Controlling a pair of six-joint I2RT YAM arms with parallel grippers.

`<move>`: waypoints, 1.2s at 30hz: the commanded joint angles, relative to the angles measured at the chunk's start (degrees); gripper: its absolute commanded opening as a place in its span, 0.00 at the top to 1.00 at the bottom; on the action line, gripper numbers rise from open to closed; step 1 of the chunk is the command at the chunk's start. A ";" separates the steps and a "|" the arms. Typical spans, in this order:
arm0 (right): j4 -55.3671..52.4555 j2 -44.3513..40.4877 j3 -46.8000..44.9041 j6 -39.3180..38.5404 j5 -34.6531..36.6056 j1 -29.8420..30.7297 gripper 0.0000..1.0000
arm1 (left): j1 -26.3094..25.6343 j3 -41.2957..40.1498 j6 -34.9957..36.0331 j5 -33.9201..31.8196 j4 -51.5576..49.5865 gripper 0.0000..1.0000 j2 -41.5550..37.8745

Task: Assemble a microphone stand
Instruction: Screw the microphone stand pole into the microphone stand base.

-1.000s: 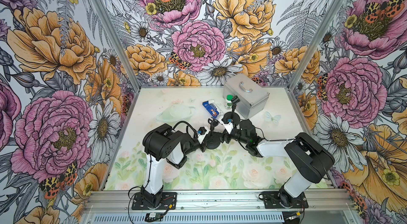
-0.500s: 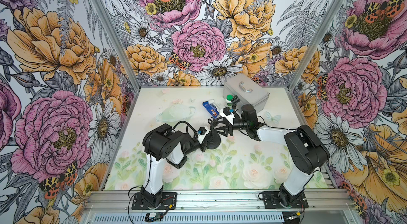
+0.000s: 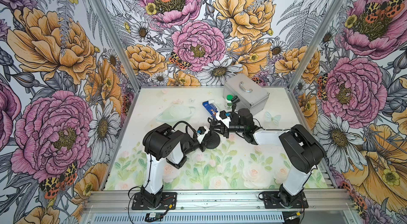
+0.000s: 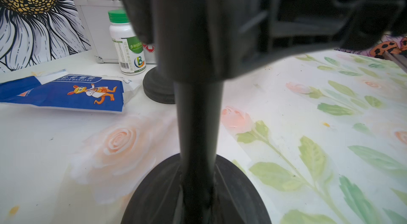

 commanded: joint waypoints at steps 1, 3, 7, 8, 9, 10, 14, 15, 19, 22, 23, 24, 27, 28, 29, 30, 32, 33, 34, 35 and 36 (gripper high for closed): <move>17.95 -0.52 -9.37 9.78 32.47 5.42 1.00 | -0.09 -0.27 0.63 0.77 -1.61 0.80 1.34; 24.65 0.17 -13.54 11.71 59.32 13.01 1.00 | -0.05 -0.28 0.60 0.83 -1.56 0.80 1.22; 24.70 3.50 -12.48 14.67 91.52 24.38 1.00 | -0.09 -0.37 0.61 1.00 -1.55 0.80 1.18; 25.35 4.38 -12.12 14.50 90.85 25.07 1.00 | -0.14 -0.45 0.63 1.00 -1.53 0.80 1.11; 26.28 4.73 -12.16 13.69 88.28 25.23 1.00 | -0.18 -0.50 0.72 1.00 -1.53 0.80 0.97; 27.31 4.74 -12.42 12.83 85.64 25.15 1.00 | -0.17 -0.55 0.72 0.95 -1.57 0.80 0.88; 25.78 0.16 -14.55 3.88 64.29 22.63 0.62 | -0.18 -0.71 0.74 0.65 -1.59 0.80 0.75; 25.16 -1.63 -15.58 2.23 58.59 21.64 0.53 | -0.11 -0.64 0.71 0.80 -1.58 0.80 0.74; 17.73 -8.85 -17.07 1.77 35.37 14.29 0.39 | -0.10 -0.72 0.74 0.93 -1.59 0.80 0.79; 13.73 -10.72 -16.54 1.96 23.36 8.70 0.34 | -0.09 -0.72 0.77 1.02 -1.52 0.80 0.67; 12.97 -10.61 -15.94 1.85 19.89 7.65 0.33 | -0.09 -0.72 0.78 1.00 -1.54 0.80 0.65; 11.86 -10.29 -15.01 1.84 16.95 6.83 0.33 | -0.09 -0.72 0.72 1.00 -1.54 0.80 0.72; 8.20 -8.18 -11.04 1.50 11.42 5.10 0.37 | -0.14 -0.72 0.62 1.00 -1.54 0.80 0.74; 8.04 -7.11 -9.82 1.55 10.18 4.48 0.40 | -0.09 -0.72 0.63 0.94 -1.59 0.80 0.65; 8.08 -6.02 -8.51 1.86 9.45 3.95 0.44 | -0.09 -0.70 0.67 0.93 -1.54 0.80 0.72; 8.04 -5.03 -7.43 2.21 8.59 3.42 0.48 | -0.09 -0.68 0.66 0.99 -1.52 0.80 0.76; 8.05 -3.18 -5.10 3.89 7.68 2.63 0.58 | -0.09 -0.68 0.70 1.00 -1.54 0.80 0.74; 7.88 -2.63 -4.17 4.75 7.43 2.48 0.61 | -0.09 -0.72 0.72 1.09 -1.56 0.80 0.83; 7.70 -2.15 -3.44 5.28 7.28 2.39 0.65 | -0.05 -0.72 0.74 1.10 -1.56 0.80 0.85; 7.19 -1.88 -2.88 5.66 7.65 2.38 0.72 | -0.04 -0.72 0.79 1.04 -1.53 0.80 0.83; 6.80 -1.68 -2.72 5.81 8.30 2.50 0.77 | -0.01 -0.72 0.76 1.14 -1.54 0.80 0.83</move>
